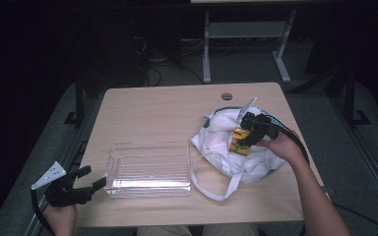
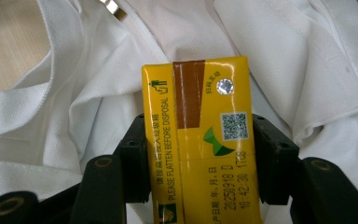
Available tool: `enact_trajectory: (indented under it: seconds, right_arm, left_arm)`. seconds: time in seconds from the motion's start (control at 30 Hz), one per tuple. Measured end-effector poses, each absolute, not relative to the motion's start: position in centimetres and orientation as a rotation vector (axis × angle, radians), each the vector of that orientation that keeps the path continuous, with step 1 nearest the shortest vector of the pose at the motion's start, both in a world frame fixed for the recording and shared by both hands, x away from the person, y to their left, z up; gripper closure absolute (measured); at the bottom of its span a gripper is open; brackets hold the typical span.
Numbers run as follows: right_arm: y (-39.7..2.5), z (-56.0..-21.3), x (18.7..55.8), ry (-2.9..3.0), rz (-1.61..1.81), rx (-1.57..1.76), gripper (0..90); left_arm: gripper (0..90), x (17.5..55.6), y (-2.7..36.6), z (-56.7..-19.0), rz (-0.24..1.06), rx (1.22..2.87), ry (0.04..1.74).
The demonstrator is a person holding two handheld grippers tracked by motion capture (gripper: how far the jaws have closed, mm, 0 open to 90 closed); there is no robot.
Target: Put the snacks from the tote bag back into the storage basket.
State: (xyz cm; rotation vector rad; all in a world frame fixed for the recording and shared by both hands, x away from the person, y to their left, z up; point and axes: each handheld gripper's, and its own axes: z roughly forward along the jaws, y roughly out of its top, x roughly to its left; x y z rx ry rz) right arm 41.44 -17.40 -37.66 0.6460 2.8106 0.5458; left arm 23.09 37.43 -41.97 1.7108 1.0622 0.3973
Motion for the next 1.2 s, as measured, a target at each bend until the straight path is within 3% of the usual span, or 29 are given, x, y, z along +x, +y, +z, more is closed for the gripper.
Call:
enact_trajectory:
  seconds: [1.2]
  right_arm:
    - [-17.5,-36.2,41.4,2.778,0.588,0.689,51.1]
  left_arm:
    - [12.8,23.1,37.6,-42.0,0.391,1.696,1.072]
